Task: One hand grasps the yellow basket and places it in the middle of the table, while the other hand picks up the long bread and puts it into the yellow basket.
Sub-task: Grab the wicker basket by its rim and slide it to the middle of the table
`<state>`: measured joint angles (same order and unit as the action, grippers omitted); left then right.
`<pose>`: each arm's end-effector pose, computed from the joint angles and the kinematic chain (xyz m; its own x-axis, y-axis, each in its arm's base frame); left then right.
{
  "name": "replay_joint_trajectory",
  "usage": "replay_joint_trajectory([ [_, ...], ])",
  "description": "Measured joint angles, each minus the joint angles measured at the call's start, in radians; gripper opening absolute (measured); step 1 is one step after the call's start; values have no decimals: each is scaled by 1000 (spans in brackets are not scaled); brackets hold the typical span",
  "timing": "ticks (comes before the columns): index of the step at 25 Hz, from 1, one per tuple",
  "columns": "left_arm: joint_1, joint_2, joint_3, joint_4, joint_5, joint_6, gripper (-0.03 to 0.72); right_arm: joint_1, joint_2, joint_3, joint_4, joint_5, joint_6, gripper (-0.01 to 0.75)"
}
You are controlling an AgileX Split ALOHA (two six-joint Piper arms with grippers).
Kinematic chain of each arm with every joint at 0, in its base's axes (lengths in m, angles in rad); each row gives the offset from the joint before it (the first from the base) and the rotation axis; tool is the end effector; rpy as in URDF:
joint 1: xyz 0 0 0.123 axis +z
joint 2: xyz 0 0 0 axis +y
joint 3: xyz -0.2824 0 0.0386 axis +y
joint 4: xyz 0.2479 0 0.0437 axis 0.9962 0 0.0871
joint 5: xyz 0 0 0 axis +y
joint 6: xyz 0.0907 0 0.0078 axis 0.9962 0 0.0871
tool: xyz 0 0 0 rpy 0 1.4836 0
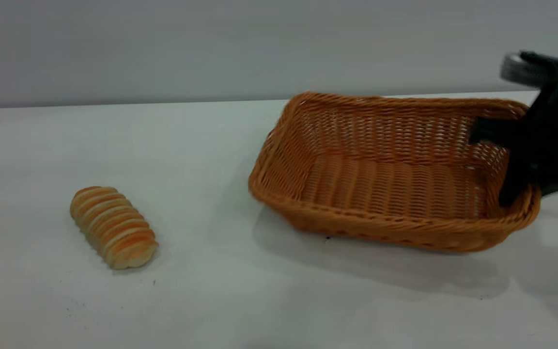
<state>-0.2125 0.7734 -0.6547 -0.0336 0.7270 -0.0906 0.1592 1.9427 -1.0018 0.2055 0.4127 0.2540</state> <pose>0.1386 -0.0320 0.2993 -0.6938 0.0316 -0.7194 0.1476 0.9841 -0.0991 0.3421 0.0625 0.1111 -0.9274 0.2835 -0.2441 0.2373 0.9502 0.2019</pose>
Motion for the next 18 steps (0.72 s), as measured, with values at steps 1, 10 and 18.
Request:
replay_joint_trajectory([
  [1, 0, 0, 0, 0, 0, 0, 517, 0, -8, -22, 10, 34, -43, 101],
  [10, 0, 0, 0, 0, 1, 0, 517, 48, -19, -95, 310, 175, -397, 101],
  [18, 0, 0, 0, 0, 4, -1, 517, 126, 58, -97, 469, 86, -527, 101],
])
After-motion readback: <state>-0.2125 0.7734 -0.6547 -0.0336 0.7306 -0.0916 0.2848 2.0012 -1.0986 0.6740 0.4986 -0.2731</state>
